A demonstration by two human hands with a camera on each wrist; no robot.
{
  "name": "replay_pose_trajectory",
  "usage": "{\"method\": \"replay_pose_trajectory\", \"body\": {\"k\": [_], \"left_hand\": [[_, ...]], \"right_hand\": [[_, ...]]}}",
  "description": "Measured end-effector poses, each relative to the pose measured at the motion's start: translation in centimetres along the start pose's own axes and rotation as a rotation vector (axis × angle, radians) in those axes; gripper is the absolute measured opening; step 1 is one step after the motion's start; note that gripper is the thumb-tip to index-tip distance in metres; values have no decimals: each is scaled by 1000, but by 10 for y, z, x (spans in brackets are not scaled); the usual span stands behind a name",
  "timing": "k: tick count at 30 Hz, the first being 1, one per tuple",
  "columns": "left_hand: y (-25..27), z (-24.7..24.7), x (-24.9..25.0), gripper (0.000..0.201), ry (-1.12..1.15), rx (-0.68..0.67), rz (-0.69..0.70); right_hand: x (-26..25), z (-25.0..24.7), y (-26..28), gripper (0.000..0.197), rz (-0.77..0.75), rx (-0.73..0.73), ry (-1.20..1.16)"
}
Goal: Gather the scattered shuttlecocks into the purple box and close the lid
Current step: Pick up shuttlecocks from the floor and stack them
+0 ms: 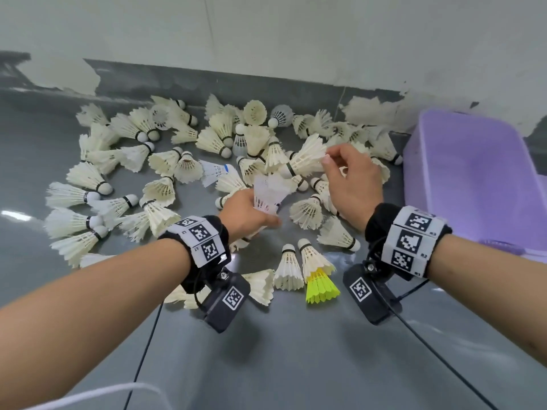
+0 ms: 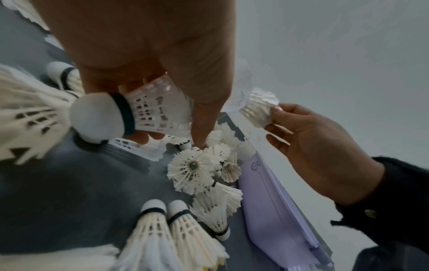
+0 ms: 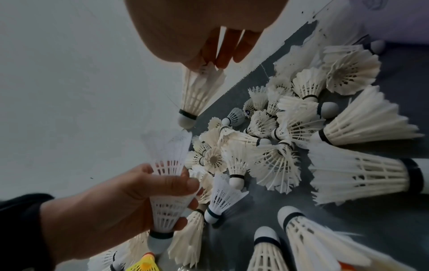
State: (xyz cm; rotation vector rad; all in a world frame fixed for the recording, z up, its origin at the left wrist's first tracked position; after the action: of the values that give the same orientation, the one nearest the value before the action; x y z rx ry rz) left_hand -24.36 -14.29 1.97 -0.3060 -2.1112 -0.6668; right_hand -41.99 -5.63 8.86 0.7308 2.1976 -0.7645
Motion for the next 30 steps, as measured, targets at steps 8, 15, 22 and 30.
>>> {"method": "replay_pose_trajectory", "body": {"k": [8,15,22,30], "left_hand": [[10,1,3,48,-9,-80,39],[4,14,30,99,-125,-49,296],[2,9,16,65,-207,-49,245],[2,11,3,70,-282,-53,183]], "right_hand": [[-5,20,22,10,-55,-354,7],[-2,22,24,16,-48,-429,32],[22,19,35,40,5,-573,143],[55,21,78,112,-51,-1182,459]]}}
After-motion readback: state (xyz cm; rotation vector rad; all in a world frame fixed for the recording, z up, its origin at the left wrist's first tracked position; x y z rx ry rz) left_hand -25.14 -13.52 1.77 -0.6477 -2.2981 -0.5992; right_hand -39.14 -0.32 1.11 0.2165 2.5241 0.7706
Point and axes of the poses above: each hand's wrist, its own y-axis away from the middle knuckle, its own z-axis out of the palm, x = y × z, the point moved 4 cm from there along -y, towards the middle knuckle, and after that the axes turned 10 degrees about x, right-handed, at the moved point
